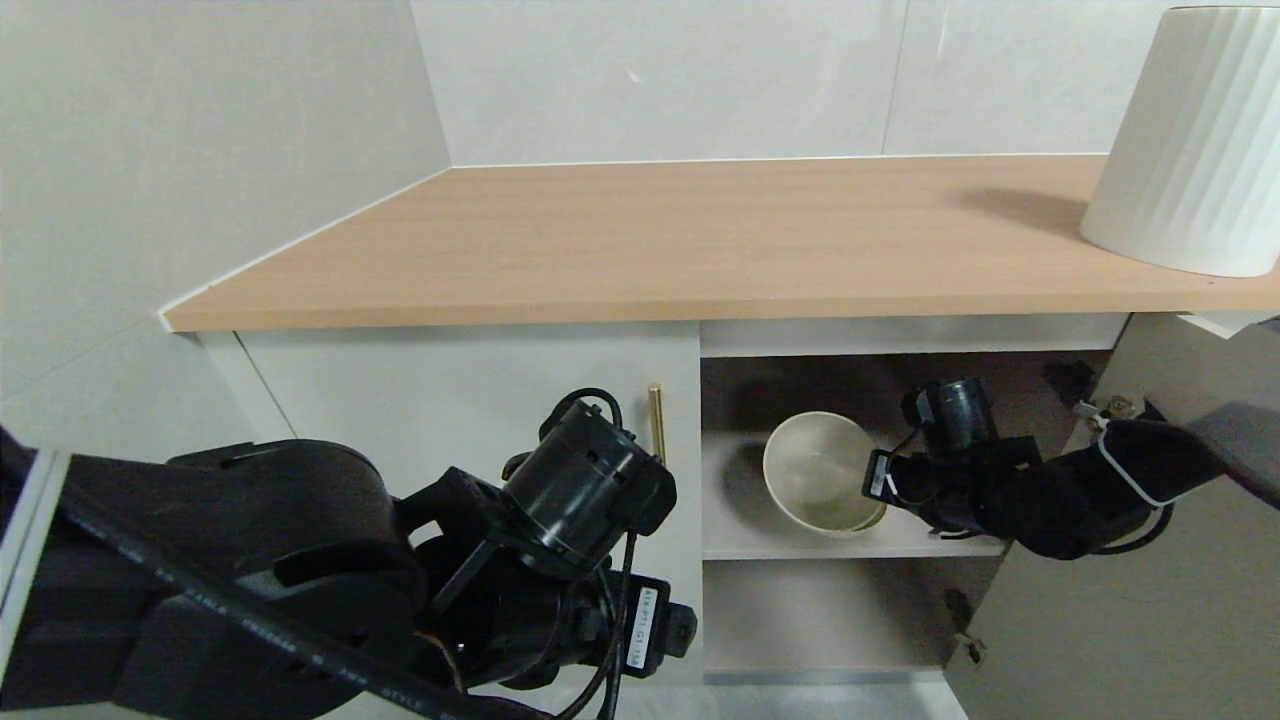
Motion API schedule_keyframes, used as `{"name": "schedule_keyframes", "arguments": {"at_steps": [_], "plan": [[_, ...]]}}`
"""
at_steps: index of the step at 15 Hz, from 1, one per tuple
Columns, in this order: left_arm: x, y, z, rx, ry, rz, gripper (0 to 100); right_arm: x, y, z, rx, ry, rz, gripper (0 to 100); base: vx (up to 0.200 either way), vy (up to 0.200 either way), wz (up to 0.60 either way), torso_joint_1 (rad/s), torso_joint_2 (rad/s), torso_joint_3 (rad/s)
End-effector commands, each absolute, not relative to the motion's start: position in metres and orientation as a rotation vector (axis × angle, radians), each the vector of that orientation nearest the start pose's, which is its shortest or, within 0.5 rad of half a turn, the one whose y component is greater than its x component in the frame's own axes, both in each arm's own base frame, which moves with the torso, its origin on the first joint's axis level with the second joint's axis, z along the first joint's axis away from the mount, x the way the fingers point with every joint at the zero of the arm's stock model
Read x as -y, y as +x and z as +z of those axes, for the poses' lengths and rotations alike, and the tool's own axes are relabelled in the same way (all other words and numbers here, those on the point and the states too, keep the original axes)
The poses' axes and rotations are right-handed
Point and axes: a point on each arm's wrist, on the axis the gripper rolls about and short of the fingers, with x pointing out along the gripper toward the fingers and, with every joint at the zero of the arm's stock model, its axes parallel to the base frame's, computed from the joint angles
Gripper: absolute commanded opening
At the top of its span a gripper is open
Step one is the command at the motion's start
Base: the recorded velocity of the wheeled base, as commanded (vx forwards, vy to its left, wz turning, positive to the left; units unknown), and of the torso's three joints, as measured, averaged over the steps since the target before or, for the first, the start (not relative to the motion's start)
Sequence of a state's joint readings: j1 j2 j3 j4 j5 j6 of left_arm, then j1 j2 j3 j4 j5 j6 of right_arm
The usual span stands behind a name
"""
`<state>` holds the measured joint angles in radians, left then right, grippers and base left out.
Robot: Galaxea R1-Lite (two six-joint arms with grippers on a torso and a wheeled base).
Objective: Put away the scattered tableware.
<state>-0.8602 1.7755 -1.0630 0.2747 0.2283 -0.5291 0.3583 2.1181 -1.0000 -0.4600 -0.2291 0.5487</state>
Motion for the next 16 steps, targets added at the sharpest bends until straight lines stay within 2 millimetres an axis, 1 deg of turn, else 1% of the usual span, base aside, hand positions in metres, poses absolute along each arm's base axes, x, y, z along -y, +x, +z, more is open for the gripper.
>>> {"name": "schedule_keyframes", "arguments": {"at_steps": [1,6,16], "plan": [[0.223,0.199,0.151,-0.968,0.038,-0.330,100,-0.126,0.363,0.061,-0.657,0.335,-0.066,0,0.000,0.000,0.00,0.000,0.00,0.000],[0.223,0.199,0.151,-0.969,0.039,-0.330,100,-0.119,0.370,0.059,-0.644,0.332,-0.106,0,0.000,0.000,0.00,0.000,0.00,0.000],[0.223,0.199,0.151,-0.969,0.039,-0.330,100,-0.115,0.370,0.060,-0.648,0.329,-0.118,0,0.000,0.000,0.00,0.000,0.00,0.000]]}}
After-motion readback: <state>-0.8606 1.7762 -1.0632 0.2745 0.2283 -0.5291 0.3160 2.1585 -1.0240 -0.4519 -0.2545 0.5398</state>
